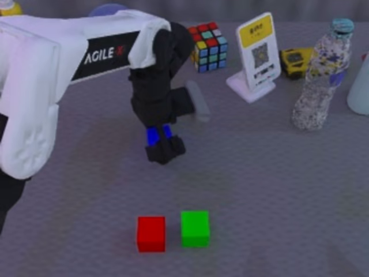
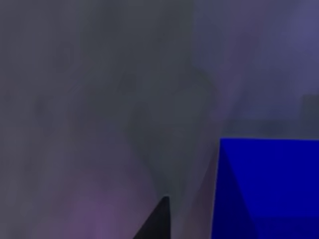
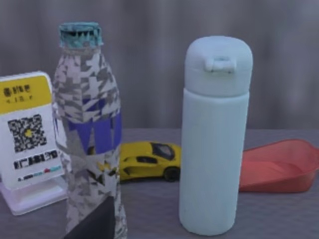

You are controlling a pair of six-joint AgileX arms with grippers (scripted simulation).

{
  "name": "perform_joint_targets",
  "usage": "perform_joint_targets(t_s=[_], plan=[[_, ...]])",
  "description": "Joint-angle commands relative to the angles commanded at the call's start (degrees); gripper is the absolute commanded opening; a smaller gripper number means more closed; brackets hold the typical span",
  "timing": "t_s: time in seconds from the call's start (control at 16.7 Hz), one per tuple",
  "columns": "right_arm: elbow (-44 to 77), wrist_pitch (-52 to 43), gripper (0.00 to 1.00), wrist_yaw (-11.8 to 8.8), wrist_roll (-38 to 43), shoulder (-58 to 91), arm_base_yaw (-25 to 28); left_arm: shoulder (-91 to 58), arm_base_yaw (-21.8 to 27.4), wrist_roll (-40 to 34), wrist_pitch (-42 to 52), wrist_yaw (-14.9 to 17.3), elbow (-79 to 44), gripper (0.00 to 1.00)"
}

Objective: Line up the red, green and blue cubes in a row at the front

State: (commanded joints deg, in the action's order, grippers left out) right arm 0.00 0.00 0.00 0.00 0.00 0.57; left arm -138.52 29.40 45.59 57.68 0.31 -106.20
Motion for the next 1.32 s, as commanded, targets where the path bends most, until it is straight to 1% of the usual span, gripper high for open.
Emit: perform_joint_targets(t_s=[0.3, 0.36, 0.78, 0.84, 0.96, 1.32], plan=[[0.0, 0.0, 1.0, 0.0, 0.0, 0.0, 0.0, 0.0, 0.0, 0.0, 0.0, 0.0, 0.0, 0.02], [0.0, 0.0, 1.0, 0.0, 0.0, 0.0, 0.0, 0.0, 0.0, 0.0, 0.0, 0.0, 0.0, 0.0], [0.0, 0.0, 1.0, 0.0, 0.0, 0.0, 0.0, 0.0, 0.0, 0.0, 0.0, 0.0, 0.0, 0.0], [0.0, 0.0, 1.0, 0.0, 0.0, 0.0, 0.0, 2.0, 0.2, -0.7, 1.1, 0.9, -0.1, 0.0], [0.0, 0.0, 1.0, 0.0, 0.0, 0.0, 0.0, 2.1, 0.3, -0.5, 2.1, 1.0, -1.1, 0.0], [0.0, 0.0, 1.0, 0.0, 0.0, 0.0, 0.0, 4.6, -0.7, -0.7, 13.8, 0.9, -9.8, 0.0]])
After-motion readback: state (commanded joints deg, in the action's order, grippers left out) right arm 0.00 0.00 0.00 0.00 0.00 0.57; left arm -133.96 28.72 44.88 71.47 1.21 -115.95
